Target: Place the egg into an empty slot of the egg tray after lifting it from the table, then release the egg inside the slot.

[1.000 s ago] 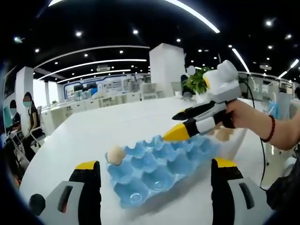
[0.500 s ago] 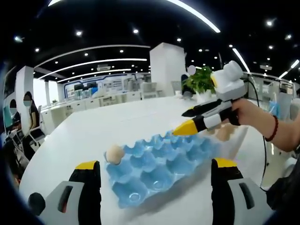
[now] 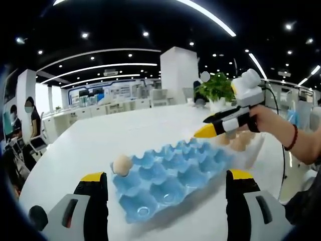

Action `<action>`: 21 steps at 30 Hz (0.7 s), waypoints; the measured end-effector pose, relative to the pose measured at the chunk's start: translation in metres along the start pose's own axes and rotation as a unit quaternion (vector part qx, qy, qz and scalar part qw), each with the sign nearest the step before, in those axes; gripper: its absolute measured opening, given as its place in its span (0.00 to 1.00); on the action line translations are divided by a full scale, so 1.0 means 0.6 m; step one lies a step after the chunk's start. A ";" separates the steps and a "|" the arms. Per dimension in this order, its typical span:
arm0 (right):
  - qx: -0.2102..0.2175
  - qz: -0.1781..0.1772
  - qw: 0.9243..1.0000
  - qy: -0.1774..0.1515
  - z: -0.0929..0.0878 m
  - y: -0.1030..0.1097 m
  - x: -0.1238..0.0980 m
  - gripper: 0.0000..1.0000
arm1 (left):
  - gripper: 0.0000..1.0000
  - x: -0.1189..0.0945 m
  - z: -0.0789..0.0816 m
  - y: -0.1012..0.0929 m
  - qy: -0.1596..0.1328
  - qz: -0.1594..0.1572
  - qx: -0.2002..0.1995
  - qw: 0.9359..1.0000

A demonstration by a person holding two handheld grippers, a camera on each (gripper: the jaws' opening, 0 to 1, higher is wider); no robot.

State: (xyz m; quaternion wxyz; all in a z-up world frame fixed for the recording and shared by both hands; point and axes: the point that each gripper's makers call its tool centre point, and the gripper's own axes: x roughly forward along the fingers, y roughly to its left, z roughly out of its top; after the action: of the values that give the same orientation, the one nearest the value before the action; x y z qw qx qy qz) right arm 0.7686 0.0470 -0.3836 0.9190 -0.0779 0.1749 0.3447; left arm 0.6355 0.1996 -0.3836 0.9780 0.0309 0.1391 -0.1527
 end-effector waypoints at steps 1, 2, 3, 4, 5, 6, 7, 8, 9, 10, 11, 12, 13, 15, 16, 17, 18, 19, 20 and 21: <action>0.002 -0.002 1.000 0.001 -0.001 -0.004 -0.001 0.71 | 1.00 0.001 0.000 0.001 0.000 -0.001 0.000 1.000; 0.007 -0.005 1.000 0.002 -0.004 -0.009 -0.004 0.71 | 1.00 0.002 0.000 0.003 0.000 -0.001 -0.001 1.000; 0.010 -0.009 1.000 0.004 -0.009 -0.013 -0.008 0.71 | 1.00 0.003 0.000 0.004 0.000 -0.001 0.000 1.000; 0.011 -0.011 1.000 0.004 -0.011 -0.016 -0.011 0.70 | 1.00 0.004 -0.001 0.006 0.001 -0.002 0.000 1.000; 0.014 -0.014 1.000 0.006 -0.014 -0.021 -0.012 0.70 | 1.00 0.005 -0.001 0.007 0.001 -0.002 0.000 1.000; 0.016 -0.015 1.000 0.008 -0.015 -0.024 -0.013 0.70 | 1.00 0.006 -0.001 0.009 0.002 -0.002 0.000 1.000; 0.020 -0.016 1.000 0.006 -0.015 -0.027 -0.016 0.70 | 1.00 0.007 -0.001 0.010 0.002 -0.002 0.001 1.000; 0.022 -0.016 1.000 0.006 -0.015 -0.029 -0.017 0.70 | 1.00 0.007 -0.001 0.010 0.002 -0.002 0.000 1.000; 0.025 -0.016 1.000 0.006 -0.016 -0.030 -0.018 0.69 | 1.00 0.008 0.000 0.010 0.001 -0.002 0.000 1.000; 0.028 -0.016 0.999 0.006 -0.017 -0.032 -0.019 0.69 | 1.00 0.008 0.001 0.010 0.000 -0.002 0.000 1.000; 0.030 -0.018 0.999 0.005 -0.018 -0.035 -0.020 0.69 | 1.00 0.009 0.003 0.009 -0.001 -0.004 0.000 1.000; 0.031 -0.021 0.999 0.007 -0.020 -0.038 -0.022 0.69 | 1.00 0.009 0.004 0.009 -0.002 -0.005 0.000 1.000; 0.031 -0.023 0.999 0.008 -0.022 -0.041 -0.022 0.69 | 1.00 0.010 0.004 0.008 -0.003 -0.006 0.000 1.000; 0.032 -0.026 0.999 0.009 -0.025 -0.045 -0.025 0.69 | 1.00 0.010 0.003 0.009 -0.001 -0.006 0.002 1.000; 0.034 -0.029 0.999 0.009 -0.026 -0.047 -0.028 0.68 | 1.00 0.011 0.003 0.010 -0.001 -0.005 0.001 1.000; 0.034 -0.029 0.999 0.009 -0.027 -0.048 -0.029 0.68 | 1.00 0.011 0.003 0.010 -0.001 -0.006 0.000 1.000; 0.035 -0.031 0.999 0.008 -0.027 -0.049 -0.031 0.68 | 1.00 0.011 0.004 0.011 -0.003 -0.006 -0.002 1.000; 0.037 -0.032 0.999 0.009 -0.028 -0.052 -0.031 0.68 | 1.00 0.012 0.006 0.012 -0.007 -0.007 -0.004 1.000; 0.037 -0.033 0.999 0.010 -0.029 -0.054 -0.030 0.68 | 1.00 0.011 0.006 0.009 -0.007 -0.008 -0.005 1.000; 0.039 -0.033 0.999 0.010 -0.031 -0.056 -0.030 0.67 | 1.00 0.011 0.006 0.007 -0.007 -0.009 -0.005 1.000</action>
State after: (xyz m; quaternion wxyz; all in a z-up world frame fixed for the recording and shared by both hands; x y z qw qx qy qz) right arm 0.7731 0.0058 -0.3931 0.9302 -0.0514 0.1951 0.3066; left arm 0.6437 0.2013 -0.3818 0.9777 0.0240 0.1328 -0.1610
